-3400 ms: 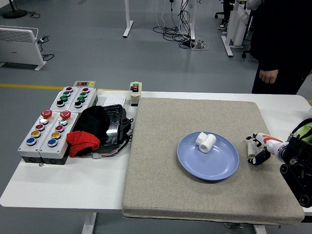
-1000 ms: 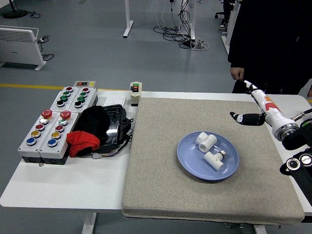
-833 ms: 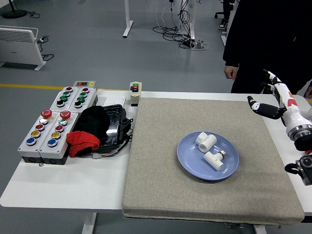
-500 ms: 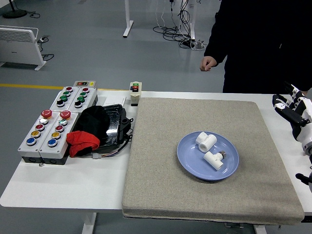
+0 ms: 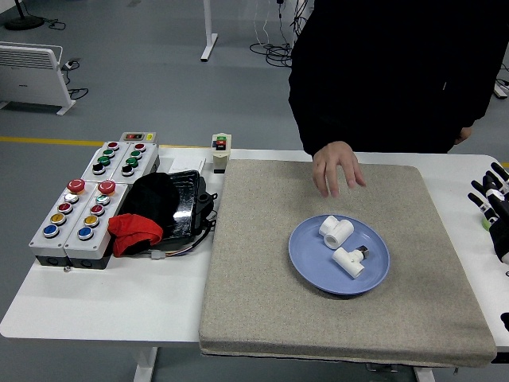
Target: Pick pipe place plate twice
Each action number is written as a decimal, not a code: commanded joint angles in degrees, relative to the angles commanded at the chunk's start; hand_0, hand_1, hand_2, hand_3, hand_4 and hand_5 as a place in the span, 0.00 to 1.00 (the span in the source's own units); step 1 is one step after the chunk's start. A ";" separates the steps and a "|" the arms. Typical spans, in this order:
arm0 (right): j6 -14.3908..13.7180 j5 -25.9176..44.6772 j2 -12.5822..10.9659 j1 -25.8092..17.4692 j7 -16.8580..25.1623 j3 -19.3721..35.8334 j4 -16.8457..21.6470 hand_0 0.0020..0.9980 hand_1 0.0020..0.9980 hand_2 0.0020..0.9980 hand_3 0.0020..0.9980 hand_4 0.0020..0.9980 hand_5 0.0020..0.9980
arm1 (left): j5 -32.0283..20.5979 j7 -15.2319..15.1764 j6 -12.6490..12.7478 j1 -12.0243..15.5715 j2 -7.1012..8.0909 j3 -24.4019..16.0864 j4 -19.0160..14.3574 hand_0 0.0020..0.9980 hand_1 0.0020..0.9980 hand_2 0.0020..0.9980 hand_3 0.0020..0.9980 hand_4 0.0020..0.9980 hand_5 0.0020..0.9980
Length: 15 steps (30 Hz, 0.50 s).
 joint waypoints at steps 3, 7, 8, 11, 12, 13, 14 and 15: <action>-0.23 0.51 0.41 -0.72 0.19 0.97 0.31 0.86 0.80 0.92 0.85 0.55 0.55 | 0.23 -0.06 -0.04 -0.13 0.05 -0.16 -0.03 0.70 0.68 0.70 0.63 0.30 1.00; -0.46 0.75 1.06 -1.27 0.36 2.08 0.52 0.86 0.80 0.92 0.85 0.55 0.55 | 0.39 0.02 -0.05 -0.20 0.12 -0.12 -0.03 0.70 0.68 0.70 0.63 0.30 1.00; -0.53 0.76 1.19 -1.34 0.39 2.23 0.55 0.86 0.80 0.92 0.85 0.55 0.55 | 0.40 0.03 -0.05 -0.20 0.13 -0.12 -0.02 0.70 0.68 0.70 0.63 0.30 1.00; -0.73 0.86 1.84 -1.65 0.42 3.14 0.61 0.85 0.80 0.91 0.85 0.55 0.56 | 0.60 0.18 -0.02 -0.32 0.23 -0.26 0.00 0.70 0.68 0.70 0.63 0.30 1.00; -0.90 0.90 2.01 -1.76 0.45 3.45 0.62 0.85 0.80 0.91 0.85 0.55 0.56 | 0.60 0.21 -0.01 -0.34 0.26 -0.26 0.02 0.70 0.68 0.70 0.63 0.30 1.00; -1.05 0.92 2.10 -1.82 0.48 3.64 0.63 0.85 0.80 0.91 0.85 0.55 0.56 | 0.59 0.22 0.00 -0.36 0.27 -0.26 0.04 0.70 0.68 0.70 0.63 0.30 1.00; -1.12 0.99 2.16 -1.88 0.54 3.80 0.65 0.85 0.80 0.91 0.85 0.55 0.56 | 0.56 0.22 -0.01 -0.36 0.28 -0.24 0.04 0.70 0.68 0.70 0.63 0.30 1.00; -1.17 1.09 2.21 -1.96 0.61 3.97 0.67 0.84 0.79 0.90 0.84 0.54 0.57 | 0.52 0.21 -0.03 -0.35 0.29 -0.20 0.04 0.70 0.68 0.70 0.63 0.30 1.00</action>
